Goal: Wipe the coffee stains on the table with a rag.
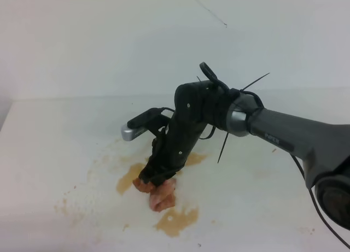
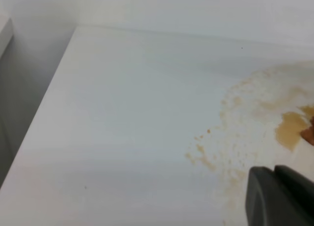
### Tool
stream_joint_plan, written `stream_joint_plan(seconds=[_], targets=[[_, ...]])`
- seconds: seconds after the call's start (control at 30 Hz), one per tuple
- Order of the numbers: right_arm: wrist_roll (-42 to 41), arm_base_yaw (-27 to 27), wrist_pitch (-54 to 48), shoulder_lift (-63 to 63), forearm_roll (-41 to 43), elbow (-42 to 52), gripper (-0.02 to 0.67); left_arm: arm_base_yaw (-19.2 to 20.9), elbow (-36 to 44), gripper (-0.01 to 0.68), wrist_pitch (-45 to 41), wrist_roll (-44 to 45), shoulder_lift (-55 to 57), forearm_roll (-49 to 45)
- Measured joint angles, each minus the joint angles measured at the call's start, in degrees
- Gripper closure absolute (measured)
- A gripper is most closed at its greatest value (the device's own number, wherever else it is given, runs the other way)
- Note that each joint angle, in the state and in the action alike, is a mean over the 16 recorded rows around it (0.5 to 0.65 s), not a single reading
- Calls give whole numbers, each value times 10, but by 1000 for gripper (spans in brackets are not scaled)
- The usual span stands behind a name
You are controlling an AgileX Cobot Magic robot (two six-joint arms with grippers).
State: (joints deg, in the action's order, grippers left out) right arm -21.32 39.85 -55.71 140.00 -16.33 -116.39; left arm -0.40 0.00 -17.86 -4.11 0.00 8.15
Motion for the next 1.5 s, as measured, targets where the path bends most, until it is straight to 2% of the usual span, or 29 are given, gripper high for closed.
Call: stream_joint_plan(seconds=[0.37, 0.87, 1.2, 1.5], targets=[[3, -11, 1, -5, -7, -11, 609, 0, 0, 675, 0, 0, 0, 0], [-12, 12, 6, -27, -78, -96, 610, 0, 0, 675, 0, 0, 0, 0], [-25, 33, 38, 15, -103, -108, 610, 0, 0, 675, 0, 0, 0, 0], [-25, 25, 49, 56, -100, -108, 610, 0, 0, 675, 0, 0, 0, 0]])
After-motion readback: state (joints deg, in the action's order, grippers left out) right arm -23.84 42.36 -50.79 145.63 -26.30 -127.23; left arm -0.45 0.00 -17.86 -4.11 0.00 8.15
